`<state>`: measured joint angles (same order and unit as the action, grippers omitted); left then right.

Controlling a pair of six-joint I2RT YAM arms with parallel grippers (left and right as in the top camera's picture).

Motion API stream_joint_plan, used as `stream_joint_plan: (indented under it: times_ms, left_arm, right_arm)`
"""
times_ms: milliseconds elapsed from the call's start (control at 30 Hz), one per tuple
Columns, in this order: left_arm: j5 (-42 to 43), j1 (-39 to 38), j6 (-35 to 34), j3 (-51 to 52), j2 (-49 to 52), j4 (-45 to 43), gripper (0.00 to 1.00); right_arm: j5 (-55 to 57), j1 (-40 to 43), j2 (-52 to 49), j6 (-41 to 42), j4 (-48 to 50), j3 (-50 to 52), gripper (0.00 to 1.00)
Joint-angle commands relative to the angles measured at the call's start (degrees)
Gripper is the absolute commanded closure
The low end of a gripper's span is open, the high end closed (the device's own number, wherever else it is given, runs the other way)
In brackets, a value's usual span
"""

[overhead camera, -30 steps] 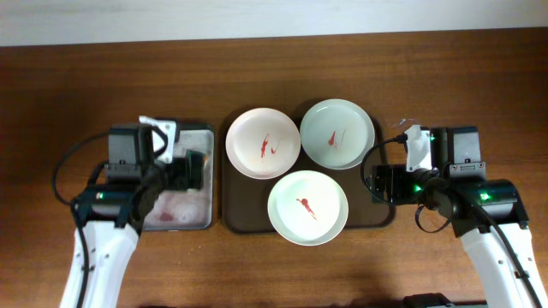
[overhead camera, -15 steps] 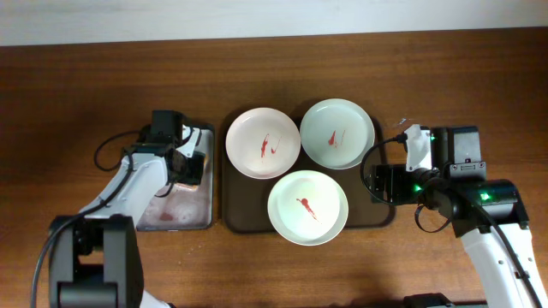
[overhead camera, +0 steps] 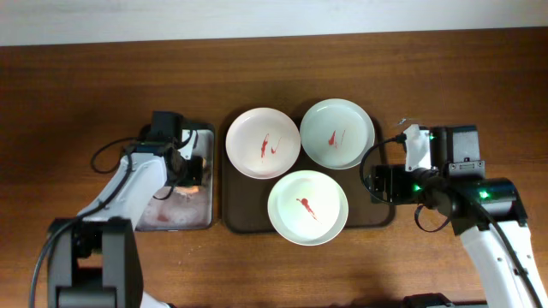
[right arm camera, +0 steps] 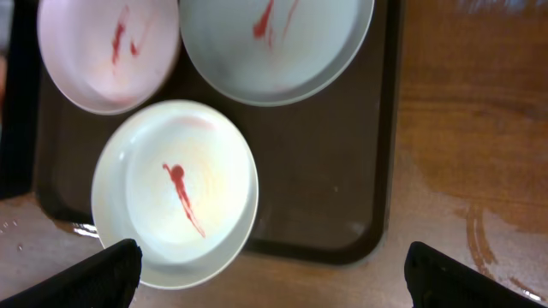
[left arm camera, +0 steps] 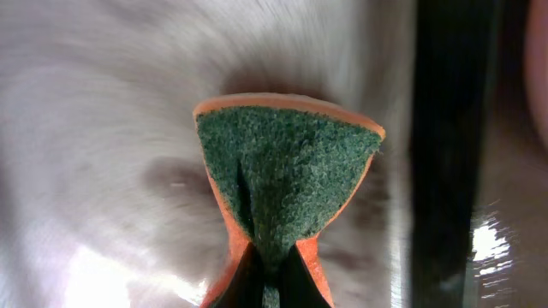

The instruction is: Clean dirty plates on tray and stack at the side

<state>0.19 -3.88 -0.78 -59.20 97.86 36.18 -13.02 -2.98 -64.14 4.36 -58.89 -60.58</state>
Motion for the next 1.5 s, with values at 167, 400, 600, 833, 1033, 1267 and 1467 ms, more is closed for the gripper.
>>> stream_joint_plan:
  times_ms: [167, 400, 600, 833, 1033, 1267, 1467]
  left_arm:
    - [-0.9, 0.3, -14.6, 2.5, -1.8, 0.9, 1.00]
    - [0.3, 0.3, -14.6, 5.6, -1.8, -0.7, 1.00]
    - [0.5, 0.3, -14.6, 5.1, -4.3, -0.4, 1.00]
    - [0.5, 0.3, -14.6, 5.1, -14.1, 1.9, 1.00]
    - [0.5, 0.3, -14.6, 5.1, -14.7, 2.5, 1.00]
    - [0.5, 0.3, -14.6, 5.1, -14.7, 2.9, 1.00]
    - [0.5, 0.3, -14.6, 5.1, -14.7, 3.1, 1.00]
  right_arm:
    - [-3.9, 0.0, -12.1, -3.3, -3.3, -0.9, 0.04]
    - [-7.8, -0.1, -28.0, -4.0, -1.6, -0.9, 0.53]
    - [-9.3, -4.7, -35.0, -3.9, 2.8, -0.9, 0.61]
    - [-6.1, -8.0, -37.9, 1.0, 11.2, -0.7, 0.79]
    - [-6.0, -10.3, -37.9, 1.2, 11.2, -0.7, 0.87]
    - [-4.3, -10.5, -37.9, 4.3, 12.1, 1.5, 0.90]
    - [-4.3, -10.5, -37.9, 4.4, 12.2, 1.8, 0.96]
